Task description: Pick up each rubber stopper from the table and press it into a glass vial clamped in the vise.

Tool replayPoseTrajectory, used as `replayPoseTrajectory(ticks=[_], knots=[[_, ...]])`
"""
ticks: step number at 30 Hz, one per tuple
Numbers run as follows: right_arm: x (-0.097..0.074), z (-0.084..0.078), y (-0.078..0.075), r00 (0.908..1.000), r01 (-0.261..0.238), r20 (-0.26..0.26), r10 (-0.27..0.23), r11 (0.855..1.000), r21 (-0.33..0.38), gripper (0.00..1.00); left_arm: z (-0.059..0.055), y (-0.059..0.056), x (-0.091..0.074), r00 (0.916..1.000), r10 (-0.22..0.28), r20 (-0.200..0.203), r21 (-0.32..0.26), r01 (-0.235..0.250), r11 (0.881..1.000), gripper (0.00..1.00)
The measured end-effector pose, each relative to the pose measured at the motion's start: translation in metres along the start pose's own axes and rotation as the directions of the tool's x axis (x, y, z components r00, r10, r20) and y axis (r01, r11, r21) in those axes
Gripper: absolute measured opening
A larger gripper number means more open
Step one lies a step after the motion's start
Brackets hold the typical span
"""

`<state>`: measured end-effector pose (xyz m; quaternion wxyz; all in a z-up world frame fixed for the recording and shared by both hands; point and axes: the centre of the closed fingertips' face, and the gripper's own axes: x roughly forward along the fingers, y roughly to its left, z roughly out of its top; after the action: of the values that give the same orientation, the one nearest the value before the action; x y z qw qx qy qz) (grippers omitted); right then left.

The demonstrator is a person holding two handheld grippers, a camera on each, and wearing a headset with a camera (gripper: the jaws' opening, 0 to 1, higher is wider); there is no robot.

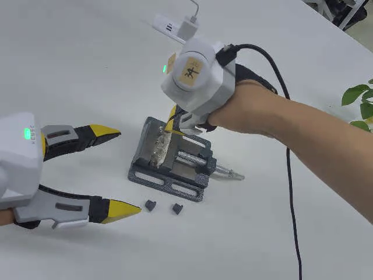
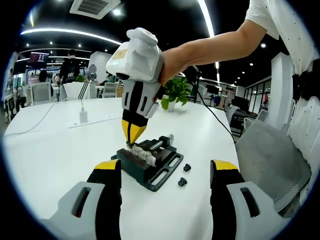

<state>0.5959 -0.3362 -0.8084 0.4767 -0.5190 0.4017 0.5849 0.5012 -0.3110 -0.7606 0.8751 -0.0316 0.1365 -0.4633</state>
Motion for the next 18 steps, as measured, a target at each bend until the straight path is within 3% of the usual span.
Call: replayPoseTrajectory(ticks=[4, 5, 6, 8, 13, 15, 18], knots=[[-0.001, 0.000, 0.001, 0.9999, 0.013, -0.011, -0.013, 1.000, -0.009, 0.00, 0.005, -0.002, 0.001, 1.0000, 0.001, 0.006, 0.007, -0.001, 1.000, 0.71], [-0.001, 0.000, 0.000, 0.9999, 0.012, -0.004, -0.012, 1.000, 0.015, 0.00, 0.007, -0.003, 0.000, 1.0000, 0.000, 0.007, 0.006, 0.000, 1.000, 0.71], [-0.002, 0.000, 0.001, 0.9999, 0.009, 0.013, -0.010, 0.995, 0.097, 0.00, 0.008, -0.004, 0.000, 1.0000, -0.002, 0.005, 0.012, 0.002, 1.000, 0.71], [-0.003, 0.000, 0.000, 0.9994, 0.016, 0.031, -0.017, 0.999, 0.032, 0.00, 0.009, -0.007, -0.001, 1.0000, -0.007, 0.002, 0.018, 0.007, 1.000, 0.71], [-0.005, -0.001, 0.000, 0.9930, 0.055, 0.098, -0.067, 0.991, 0.122, 0.00, 0.011, -0.007, -0.009, 1.0000, -0.001, -0.010, 0.029, 0.001, 1.000, 0.71], [-0.005, -0.002, 0.001, 0.9915, 0.060, 0.109, -0.070, 0.994, 0.089, 0.00, 0.011, -0.006, -0.010, 0.9999, 0.007, -0.013, 0.032, -0.007, 0.999, 0.71], [-0.005, -0.002, 0.000, 0.9899, 0.067, 0.119, -0.077, 0.993, 0.093, 0.00, 0.011, -0.007, -0.012, 0.9997, 0.011, -0.021, 0.037, -0.010, 0.999, 0.71]])
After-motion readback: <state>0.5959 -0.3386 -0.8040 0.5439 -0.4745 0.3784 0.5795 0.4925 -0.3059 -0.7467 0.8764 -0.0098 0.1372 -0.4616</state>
